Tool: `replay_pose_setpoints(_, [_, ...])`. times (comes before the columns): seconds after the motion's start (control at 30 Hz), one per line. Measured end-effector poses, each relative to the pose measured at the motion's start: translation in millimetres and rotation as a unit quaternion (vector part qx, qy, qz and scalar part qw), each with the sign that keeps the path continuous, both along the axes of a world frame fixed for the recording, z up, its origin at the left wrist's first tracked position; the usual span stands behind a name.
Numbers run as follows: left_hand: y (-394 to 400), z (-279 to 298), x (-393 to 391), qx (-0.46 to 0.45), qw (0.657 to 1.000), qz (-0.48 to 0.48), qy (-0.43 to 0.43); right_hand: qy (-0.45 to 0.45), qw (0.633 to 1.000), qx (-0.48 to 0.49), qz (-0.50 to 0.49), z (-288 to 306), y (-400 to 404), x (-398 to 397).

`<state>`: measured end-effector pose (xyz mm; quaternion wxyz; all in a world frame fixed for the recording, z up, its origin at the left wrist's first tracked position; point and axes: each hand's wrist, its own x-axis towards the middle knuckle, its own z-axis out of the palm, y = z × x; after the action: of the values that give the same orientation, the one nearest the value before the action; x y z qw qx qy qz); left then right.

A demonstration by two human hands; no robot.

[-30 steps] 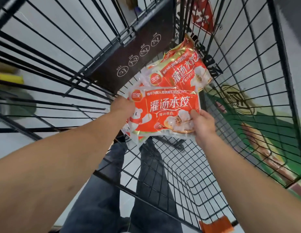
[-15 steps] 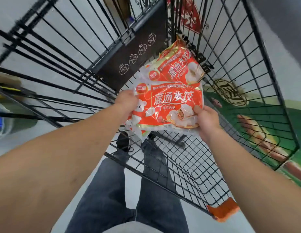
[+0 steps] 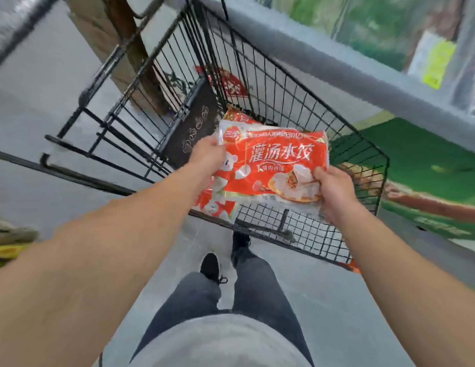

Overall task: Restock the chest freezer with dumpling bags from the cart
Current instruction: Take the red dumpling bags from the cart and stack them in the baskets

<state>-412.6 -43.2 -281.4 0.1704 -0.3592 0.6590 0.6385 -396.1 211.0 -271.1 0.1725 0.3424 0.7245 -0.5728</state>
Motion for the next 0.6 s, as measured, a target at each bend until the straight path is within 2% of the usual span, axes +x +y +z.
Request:
replay_pose_setpoints(0.17, [40.2,58.5,13.7,0.051,0.996,-0.061,0.036,0.057,0.996,-0.005,-0.071,56.4,30.2,42.4])
replay_pose_setpoints(0.4, [123.0,111.8,21.0,0.111,0.988,-0.100,0.031,0.113,0.982,0.004,-0.153,103.2,102.3,91.8])
replay_pose_setpoints(0.6, [216.7,127.3,30.0,0.076,0.975,-0.194,0.080,0.142,0.961,0.011,-0.237,112.9,189.1,133.2])
